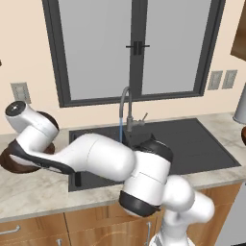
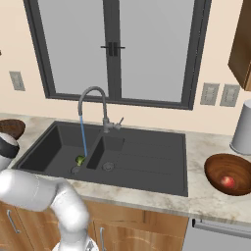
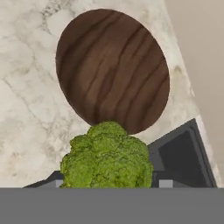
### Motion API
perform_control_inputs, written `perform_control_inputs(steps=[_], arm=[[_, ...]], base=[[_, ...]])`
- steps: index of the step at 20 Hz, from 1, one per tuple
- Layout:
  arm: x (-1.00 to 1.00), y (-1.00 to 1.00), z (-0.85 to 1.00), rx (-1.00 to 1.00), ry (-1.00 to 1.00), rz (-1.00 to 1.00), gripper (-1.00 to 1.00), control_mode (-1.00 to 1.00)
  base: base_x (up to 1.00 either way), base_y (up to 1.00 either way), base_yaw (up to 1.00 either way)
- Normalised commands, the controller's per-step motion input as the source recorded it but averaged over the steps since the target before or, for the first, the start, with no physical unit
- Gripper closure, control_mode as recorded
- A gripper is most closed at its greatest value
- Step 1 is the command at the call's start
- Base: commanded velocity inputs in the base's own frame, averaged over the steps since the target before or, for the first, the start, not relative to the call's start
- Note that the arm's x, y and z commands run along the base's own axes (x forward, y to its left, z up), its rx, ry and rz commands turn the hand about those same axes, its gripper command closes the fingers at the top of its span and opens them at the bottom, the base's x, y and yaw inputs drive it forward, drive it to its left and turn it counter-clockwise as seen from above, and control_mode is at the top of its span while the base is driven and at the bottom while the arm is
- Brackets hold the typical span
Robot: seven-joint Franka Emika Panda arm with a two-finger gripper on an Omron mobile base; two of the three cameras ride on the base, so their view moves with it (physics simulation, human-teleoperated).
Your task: Pick the broccolis from the sink and place them in one bowl. Place the peach in the other bowl. Then turn off the sink faucet.
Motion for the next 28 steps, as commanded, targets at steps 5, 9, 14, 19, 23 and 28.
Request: perform_control_inputs(steps=[5,9,14,19,23,28], arm=[[0.34,0.05,-0.1,0.14,0.14,-0.28,1.0,-1.0],[0.44,0.1,-0.26,0.15,0.12,-0.2,1.0,-1.0],[0.26,0.01,-0.12,0.11,0.12,-0.09,1.0,-1.0],[-0.16,0.01,0.07,0.11,0.13,0.0,1.0,-1.0],[-0.01,0.08,-0.06,0.08,0.02,0.0,1.0,-1.0],[0.02,0.03,-0.34,0.07,-0.05,0.0,1.0,-1.0]], base=[[0.0,0.0,0.0],[0.0,0.0,0.0],[0.0,0.0,0.0],[0.0,0.0,0.0],[0.0,0.0,0.0],[0.0,0.0,0.0]])
